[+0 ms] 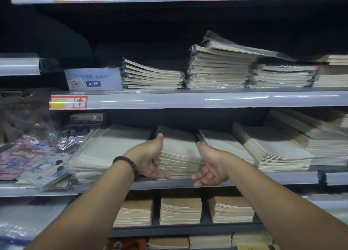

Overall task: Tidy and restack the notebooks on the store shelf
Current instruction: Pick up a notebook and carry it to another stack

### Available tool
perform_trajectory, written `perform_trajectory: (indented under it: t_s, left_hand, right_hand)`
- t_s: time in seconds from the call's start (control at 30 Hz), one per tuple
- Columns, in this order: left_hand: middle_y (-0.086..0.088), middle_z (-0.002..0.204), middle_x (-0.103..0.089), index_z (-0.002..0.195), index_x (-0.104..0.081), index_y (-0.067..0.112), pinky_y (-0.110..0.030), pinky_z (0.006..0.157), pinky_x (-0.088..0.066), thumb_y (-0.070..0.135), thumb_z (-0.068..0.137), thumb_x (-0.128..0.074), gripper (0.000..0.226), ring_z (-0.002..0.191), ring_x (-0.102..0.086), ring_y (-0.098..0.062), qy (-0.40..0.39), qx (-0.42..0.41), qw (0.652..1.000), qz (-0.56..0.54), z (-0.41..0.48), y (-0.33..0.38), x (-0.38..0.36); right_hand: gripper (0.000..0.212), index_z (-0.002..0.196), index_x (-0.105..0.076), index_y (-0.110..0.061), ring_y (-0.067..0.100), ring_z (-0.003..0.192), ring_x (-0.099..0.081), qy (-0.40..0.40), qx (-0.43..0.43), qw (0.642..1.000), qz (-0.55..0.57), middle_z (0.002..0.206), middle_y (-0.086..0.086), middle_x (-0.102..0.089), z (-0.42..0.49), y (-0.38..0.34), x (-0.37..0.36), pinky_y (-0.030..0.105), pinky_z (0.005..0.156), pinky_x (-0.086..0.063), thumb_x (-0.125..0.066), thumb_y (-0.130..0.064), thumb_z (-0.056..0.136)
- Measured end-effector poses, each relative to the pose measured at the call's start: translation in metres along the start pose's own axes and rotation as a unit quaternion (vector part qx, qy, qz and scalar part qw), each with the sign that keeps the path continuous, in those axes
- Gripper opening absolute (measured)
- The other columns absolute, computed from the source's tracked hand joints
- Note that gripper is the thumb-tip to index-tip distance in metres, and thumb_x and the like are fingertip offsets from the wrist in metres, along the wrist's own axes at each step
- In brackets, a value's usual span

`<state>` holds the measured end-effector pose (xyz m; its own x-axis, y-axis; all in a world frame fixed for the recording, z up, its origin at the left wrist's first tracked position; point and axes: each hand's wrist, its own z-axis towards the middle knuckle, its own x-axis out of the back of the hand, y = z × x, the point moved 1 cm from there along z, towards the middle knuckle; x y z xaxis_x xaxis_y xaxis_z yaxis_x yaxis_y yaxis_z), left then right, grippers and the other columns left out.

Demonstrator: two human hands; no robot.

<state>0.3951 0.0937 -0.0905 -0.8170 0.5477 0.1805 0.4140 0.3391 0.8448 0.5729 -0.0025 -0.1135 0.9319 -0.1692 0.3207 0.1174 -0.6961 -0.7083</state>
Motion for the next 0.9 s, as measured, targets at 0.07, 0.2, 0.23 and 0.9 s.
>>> perform_trajectory:
  t_s: [0.07,0.2,0.23,0.9]
  left_hand:
    - [-0.026,0.157,-0.044,0.158,-0.034,0.022,-0.041,0.061,-0.067,0.061,0.106,-0.041,0.066,0.073,-0.079,-0.045,0.013,0.007,1.000,0.022,0.014,0.000,-0.001]
    - [-0.025,0.162,-0.036,0.159,-0.028,0.014,-0.046,0.085,-0.066,0.035,0.111,-0.043,0.055,0.073,-0.080,-0.042,0.016,0.017,0.997,0.076,0.030,-0.008,0.001]
    - [-0.025,0.164,-0.034,0.160,-0.025,0.016,-0.045,0.086,-0.066,0.034,0.112,-0.041,0.054,0.073,-0.080,-0.041,0.016,0.017,0.996,0.080,0.029,-0.008,0.000]
    - [-0.014,0.095,-0.077,0.109,-0.069,0.008,-0.027,0.042,-0.049,0.034,0.108,-0.054,0.030,0.061,-0.079,-0.031,0.140,-0.186,0.963,0.137,-0.061,-0.020,0.058]
  right_hand:
    - [0.100,0.164,-0.026,-0.012,0.033,0.082,-0.082,0.003,-0.008,1.000,-0.021,0.086,0.016,-0.081,0.004,-0.003,-0.002,0.025,0.050,-0.058,-0.010,-0.083,0.095]
    - [0.092,0.166,-0.017,-0.006,0.035,0.086,-0.082,0.004,-0.016,0.999,-0.037,0.095,0.019,-0.082,0.008,-0.005,-0.003,0.030,0.060,-0.063,-0.013,-0.072,0.102]
    - [0.089,0.166,-0.015,-0.007,0.035,0.084,-0.082,0.007,-0.013,0.999,-0.037,0.093,0.018,-0.082,0.009,-0.004,-0.003,0.030,0.062,-0.063,-0.016,-0.070,0.104]
    - [0.039,0.121,-0.061,-0.015,0.033,0.076,-0.082,0.034,0.159,0.986,0.030,0.081,0.013,-0.082,-0.075,0.036,-0.037,0.037,0.066,-0.063,-0.052,-0.050,0.106]
